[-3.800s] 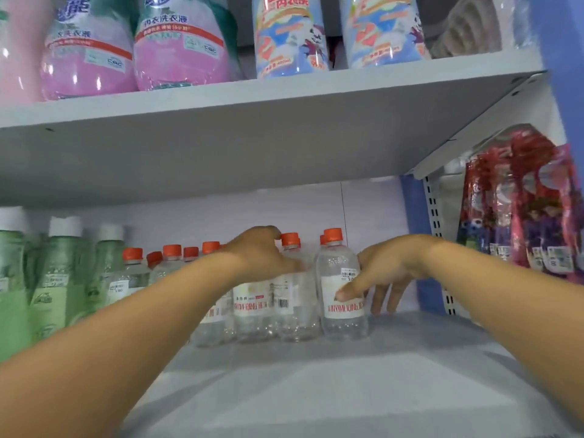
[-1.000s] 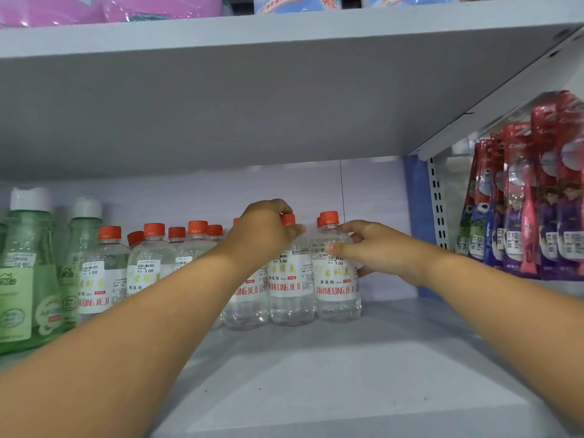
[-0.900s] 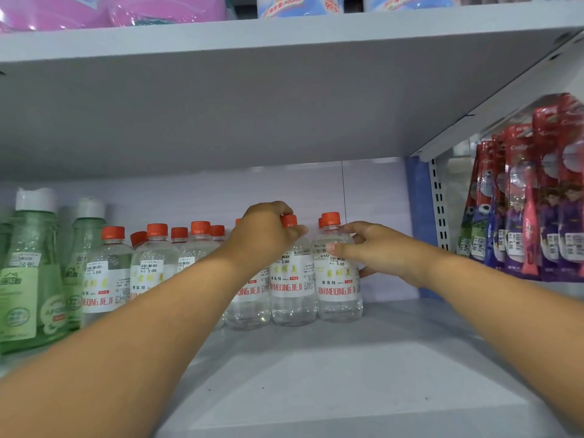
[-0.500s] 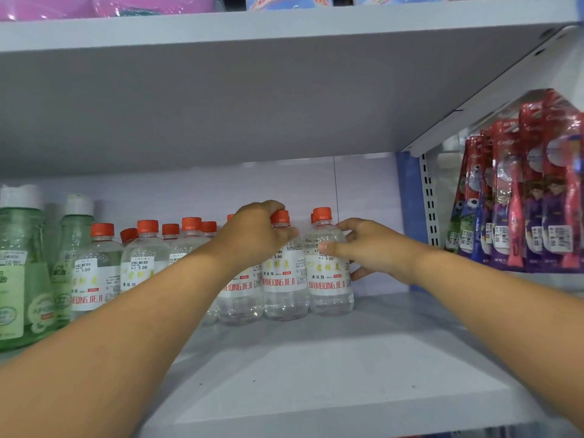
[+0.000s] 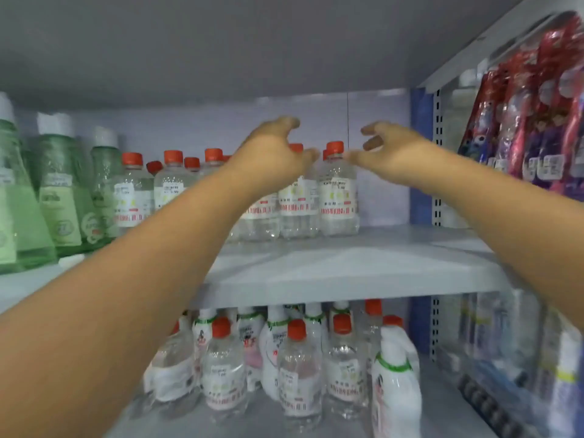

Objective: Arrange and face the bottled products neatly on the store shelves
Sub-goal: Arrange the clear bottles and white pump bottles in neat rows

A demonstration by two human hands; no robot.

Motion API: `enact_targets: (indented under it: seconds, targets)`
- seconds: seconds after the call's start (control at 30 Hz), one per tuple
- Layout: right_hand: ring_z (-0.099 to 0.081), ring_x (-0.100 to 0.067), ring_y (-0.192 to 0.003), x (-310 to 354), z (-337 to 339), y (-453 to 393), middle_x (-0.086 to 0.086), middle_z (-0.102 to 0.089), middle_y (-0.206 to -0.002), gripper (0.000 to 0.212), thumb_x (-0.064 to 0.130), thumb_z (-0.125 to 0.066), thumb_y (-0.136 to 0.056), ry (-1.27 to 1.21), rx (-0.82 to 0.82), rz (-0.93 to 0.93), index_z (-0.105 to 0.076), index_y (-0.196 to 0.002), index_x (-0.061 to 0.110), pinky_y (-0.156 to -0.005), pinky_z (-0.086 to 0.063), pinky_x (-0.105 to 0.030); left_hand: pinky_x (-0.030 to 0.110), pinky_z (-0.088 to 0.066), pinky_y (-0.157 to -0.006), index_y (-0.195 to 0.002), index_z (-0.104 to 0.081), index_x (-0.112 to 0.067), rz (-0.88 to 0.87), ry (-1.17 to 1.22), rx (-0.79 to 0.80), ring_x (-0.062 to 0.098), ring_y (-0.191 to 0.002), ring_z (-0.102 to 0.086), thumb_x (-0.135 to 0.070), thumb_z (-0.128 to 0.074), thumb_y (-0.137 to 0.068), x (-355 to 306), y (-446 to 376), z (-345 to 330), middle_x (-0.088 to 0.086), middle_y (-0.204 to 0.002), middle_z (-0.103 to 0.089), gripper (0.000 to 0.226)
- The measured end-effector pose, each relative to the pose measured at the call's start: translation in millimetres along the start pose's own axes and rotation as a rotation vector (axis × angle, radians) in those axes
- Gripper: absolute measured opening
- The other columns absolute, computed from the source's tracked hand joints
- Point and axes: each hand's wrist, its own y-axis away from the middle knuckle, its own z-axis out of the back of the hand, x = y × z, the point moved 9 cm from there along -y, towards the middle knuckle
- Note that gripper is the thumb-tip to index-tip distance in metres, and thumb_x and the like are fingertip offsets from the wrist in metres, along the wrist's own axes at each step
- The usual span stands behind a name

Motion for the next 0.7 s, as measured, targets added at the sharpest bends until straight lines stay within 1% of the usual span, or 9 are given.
enact_targets:
  seconds: [0.1, 0.17, 0.23, 0.3, 0.37, 0.47, 0.57, 0.63, 0.7]
  targets:
    - [-0.070, -0.016, -0.104, 25, 40, 94, 0.006, -0.070, -0.113, 0.049, 0.050, -0.066, -0.087, -0.315, -0.182, 0.216, -0.059, -0.131, 0.030, -0.089, -0.059, -0.038, 0.014, -0.052, -0.084, -0.131, -0.060, -0.031, -0.201, 0.218, -0.139, 0.000, -0.109, -0.063, -0.036, -0.065, -0.096, -20, 100, 39, -0.016, -0.127, -0.064, 0.035]
    - [-0.073, -0.017, -0.098, 15, 33, 177, 0.001, -0.074, -0.106, 0.035, 0.052, -0.066, -0.088, -0.520, -0.202, 0.281, -0.064, -0.119, 0.036, -0.077, -0.062, -0.033, 0.016, -0.052, -0.086, -0.115, -0.068, -0.028, -0.284, 0.388, -0.201, 0.007, -0.105, -0.068, -0.024, -0.065, -0.097, -10, 181, 49, -0.012, -0.113, -0.071, 0.019]
    - [-0.073, -0.019, -0.095, -28, 0, 246, 0.002, -0.075, -0.104, 0.029, 0.057, -0.066, -0.089, -0.580, -0.282, 0.177, -0.067, -0.112, 0.040, -0.073, -0.062, -0.027, 0.020, -0.054, -0.082, -0.103, -0.072, -0.032, -0.174, 0.450, -0.258, 0.013, -0.095, -0.071, -0.023, -0.066, -0.094, 34, 242, 36, -0.006, -0.102, -0.075, 0.013]
    - [-0.071, -0.014, -0.090, -83, -53, 290, 0.001, -0.074, -0.103, 0.018, 0.046, -0.069, -0.086, -0.541, -0.342, -0.077, -0.067, -0.104, 0.050, -0.076, -0.058, -0.018, 0.025, -0.057, -0.078, -0.093, -0.073, -0.036, 0.143, 0.515, -0.271, 0.014, -0.088, -0.072, -0.027, -0.070, -0.094, 105, 281, -3, -0.007, -0.093, -0.076, 0.009]
    - [-0.067, -0.010, -0.094, -125, -118, 311, -0.002, -0.068, -0.118, 0.039, 0.044, -0.076, -0.073, -0.471, -0.197, -0.330, -0.060, -0.105, 0.058, -0.082, -0.055, -0.018, 0.036, -0.059, -0.079, -0.087, -0.074, -0.035, 0.496, 0.619, -0.229, 0.027, -0.087, -0.072, -0.026, -0.074, -0.090, 170, 314, -53, -0.007, -0.088, -0.077, 0.009]
    - [-0.063, -0.017, -0.112, -151, -190, 319, 0.003, -0.058, -0.133, 0.089, 0.065, -0.085, -0.056, -0.340, 0.104, -0.523, -0.046, -0.134, 0.045, -0.098, -0.053, -0.041, 0.046, -0.060, -0.081, -0.086, -0.074, -0.027, 0.691, 0.645, -0.107, 0.031, -0.075, -0.070, -0.016, -0.080, -0.084, 209, 351, -111, 0.006, -0.083, -0.076, 0.013]
    - [-0.066, -0.019, -0.101, -141, -202, 316, 0.002, -0.066, -0.121, 0.062, 0.050, -0.083, -0.073, -0.298, 0.017, -0.603, -0.052, -0.124, 0.034, -0.090, -0.054, -0.040, 0.025, -0.055, -0.073, -0.101, -0.070, -0.019, 0.678, 0.664, 0.033, 0.007, -0.067, -0.064, -0.001, -0.074, -0.086, 201, 361, -137, 0.003, -0.085, -0.074, 0.023]
    - [-0.066, -0.017, -0.102, -118, -223, 314, 0.005, -0.068, -0.121, 0.054, 0.049, -0.078, -0.079, -0.301, 0.049, -0.556, -0.053, -0.125, 0.036, -0.090, -0.055, -0.042, 0.015, -0.053, -0.074, -0.111, -0.066, -0.027, 0.643, 0.627, 0.132, 0.001, -0.078, -0.067, -0.014, -0.077, -0.086, 194, 361, -145, -0.005, -0.099, -0.074, 0.030]
    - [-0.064, -0.005, -0.112, -79, -260, 312, 0.016, -0.064, -0.129, 0.062, 0.045, -0.077, -0.081, -0.408, 0.232, -0.409, -0.046, -0.135, 0.045, -0.097, -0.054, -0.036, 0.018, -0.053, -0.086, -0.123, -0.057, -0.039, 0.606, 0.587, 0.187, -0.006, -0.098, -0.064, -0.033, -0.079, -0.084, 193, 361, -144, -0.018, -0.119, -0.066, 0.045]
